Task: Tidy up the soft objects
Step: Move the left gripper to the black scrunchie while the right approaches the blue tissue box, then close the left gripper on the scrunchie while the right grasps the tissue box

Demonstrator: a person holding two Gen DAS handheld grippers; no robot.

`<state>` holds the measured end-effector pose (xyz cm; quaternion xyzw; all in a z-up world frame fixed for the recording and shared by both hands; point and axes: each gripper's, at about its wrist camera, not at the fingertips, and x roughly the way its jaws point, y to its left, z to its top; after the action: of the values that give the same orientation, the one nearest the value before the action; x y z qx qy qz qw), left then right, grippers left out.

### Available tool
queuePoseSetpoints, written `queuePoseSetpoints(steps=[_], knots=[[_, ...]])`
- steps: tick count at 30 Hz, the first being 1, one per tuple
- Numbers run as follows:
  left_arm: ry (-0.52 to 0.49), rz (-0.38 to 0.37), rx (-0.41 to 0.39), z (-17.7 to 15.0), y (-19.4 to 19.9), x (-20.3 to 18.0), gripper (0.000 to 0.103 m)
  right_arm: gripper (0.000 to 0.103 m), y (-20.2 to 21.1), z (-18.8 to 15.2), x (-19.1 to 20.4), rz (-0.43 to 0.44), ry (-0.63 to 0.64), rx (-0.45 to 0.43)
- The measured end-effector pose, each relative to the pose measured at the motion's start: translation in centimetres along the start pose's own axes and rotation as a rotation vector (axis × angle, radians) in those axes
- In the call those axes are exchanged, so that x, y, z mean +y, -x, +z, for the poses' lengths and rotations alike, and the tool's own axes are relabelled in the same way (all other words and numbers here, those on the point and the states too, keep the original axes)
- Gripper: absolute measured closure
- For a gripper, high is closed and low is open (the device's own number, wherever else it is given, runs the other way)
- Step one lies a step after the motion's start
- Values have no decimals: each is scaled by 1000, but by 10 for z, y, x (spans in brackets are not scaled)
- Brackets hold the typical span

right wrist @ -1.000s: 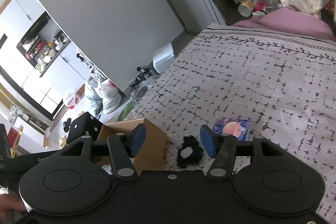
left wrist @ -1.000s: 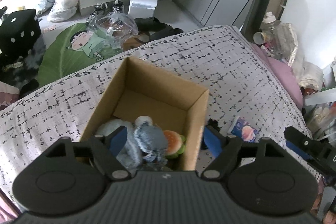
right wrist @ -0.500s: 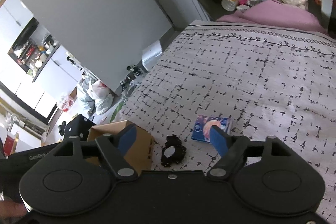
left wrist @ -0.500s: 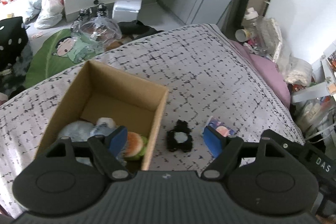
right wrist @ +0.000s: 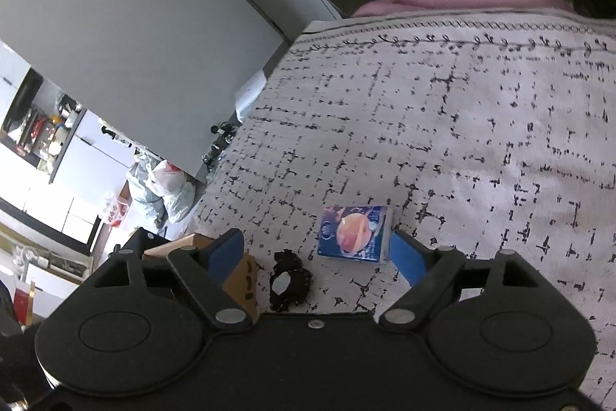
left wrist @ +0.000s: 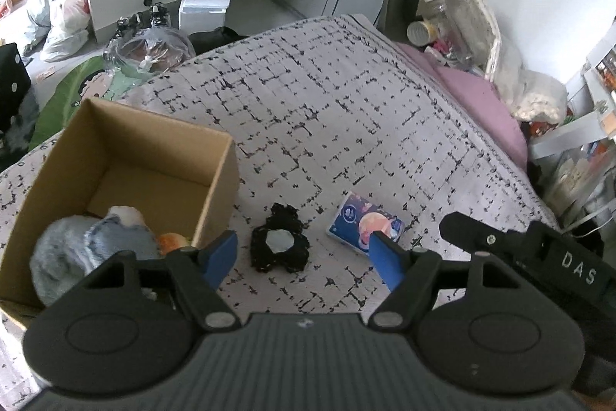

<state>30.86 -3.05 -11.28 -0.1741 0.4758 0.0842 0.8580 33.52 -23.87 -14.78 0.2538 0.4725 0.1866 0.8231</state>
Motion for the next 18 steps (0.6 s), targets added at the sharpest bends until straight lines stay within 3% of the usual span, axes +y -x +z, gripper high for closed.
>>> queuePoseSetpoints(steps=[12,18], knots=[[-16,56,50,-12,-53,-20,48,44,-39,-3,-34,3,-98,61],[-56,92,71,-17,-78,-27,53,48,-54,-5,-40,8,-118,83]])
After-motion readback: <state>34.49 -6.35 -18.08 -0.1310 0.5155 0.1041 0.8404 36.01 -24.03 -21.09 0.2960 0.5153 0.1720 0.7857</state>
